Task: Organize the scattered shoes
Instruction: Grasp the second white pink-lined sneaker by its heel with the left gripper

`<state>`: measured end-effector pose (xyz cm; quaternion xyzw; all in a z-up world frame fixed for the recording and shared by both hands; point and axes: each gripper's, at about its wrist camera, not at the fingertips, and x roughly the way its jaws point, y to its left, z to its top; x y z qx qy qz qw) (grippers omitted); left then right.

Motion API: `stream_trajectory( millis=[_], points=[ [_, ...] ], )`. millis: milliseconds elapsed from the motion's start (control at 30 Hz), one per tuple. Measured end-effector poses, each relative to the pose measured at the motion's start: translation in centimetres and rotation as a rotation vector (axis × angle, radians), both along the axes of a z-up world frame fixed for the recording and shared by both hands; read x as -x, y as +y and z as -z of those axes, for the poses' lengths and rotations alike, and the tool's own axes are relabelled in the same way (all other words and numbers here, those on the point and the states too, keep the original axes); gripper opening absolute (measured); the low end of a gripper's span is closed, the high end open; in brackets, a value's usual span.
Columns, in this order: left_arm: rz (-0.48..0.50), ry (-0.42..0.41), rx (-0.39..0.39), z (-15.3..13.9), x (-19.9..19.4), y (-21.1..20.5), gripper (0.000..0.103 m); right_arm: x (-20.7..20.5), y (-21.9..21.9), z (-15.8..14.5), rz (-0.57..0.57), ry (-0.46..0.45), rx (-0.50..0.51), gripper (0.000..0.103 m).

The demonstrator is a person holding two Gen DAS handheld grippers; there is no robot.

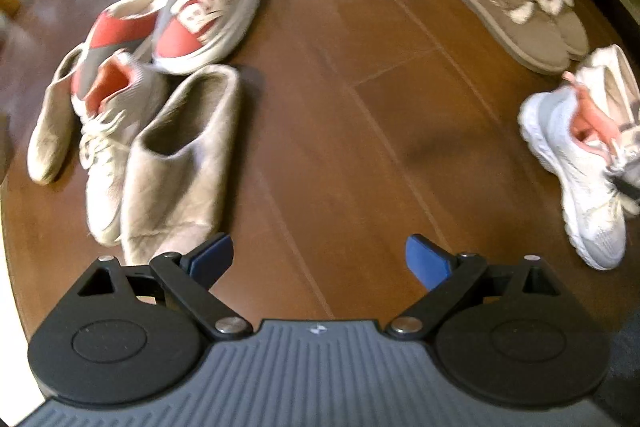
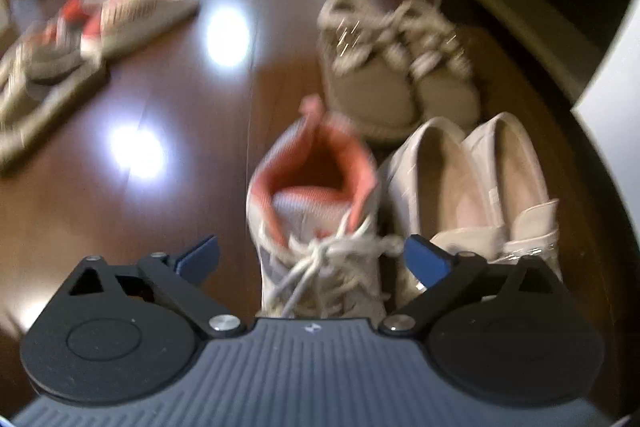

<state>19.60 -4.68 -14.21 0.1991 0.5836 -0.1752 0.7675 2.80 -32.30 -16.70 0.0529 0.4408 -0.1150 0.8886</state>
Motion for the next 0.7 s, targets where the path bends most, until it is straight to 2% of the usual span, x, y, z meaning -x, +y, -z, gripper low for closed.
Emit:
stream_trajectory(
  millis=[67,133,267,367,433,500,600,700],
  points=[
    [-0.031,-0.009,-0.012,0.2,-0.1,1.5,0.095,0.5,-1.1,-1.6,0.079,-0.043,-0.084,0.102],
    [-0.062,-0.022,-0.018,0.3,-0.1,2.9,0.095,0.5,-1.6,-2.1,0.119,-0.042,-0.126,0.102],
    [-0.200,-0.102,-0.010,0.2,-2.1,8.3,0.095,0.1,-1.6,-2.3,0.142,-0.051,-0.143,0.102],
    [-0.260,-0.174,-0.018,0.0,-5.5,11.5,0.095,-0.7,-1.4,-2.4,0.145,-0.053,-0.151,0.102],
    [-0.260,-0.214,-0.023,0.3,-8.4,12.5,0.096,-1.4,-1.3,-2.4,0.143,-0.053,-0.159,0.102],
    [-0.222,-0.214,-0.005,1.1,-12.0,12.8,0.096,-2.2,-1.3,-2.4,0.145,-0.052,-0.171,0.102],
    [-0.165,-0.163,0.031,3.4,-17.7,12.6,0.096,-3.6,-1.0,-2.3,0.150,-0.046,-0.193,0.102],
    [-0.165,-0.110,0.045,5.7,-21.0,12.9,0.096,-4.7,-0.3,-2.4,0.135,-0.032,-0.182,0.102]
  ],
)
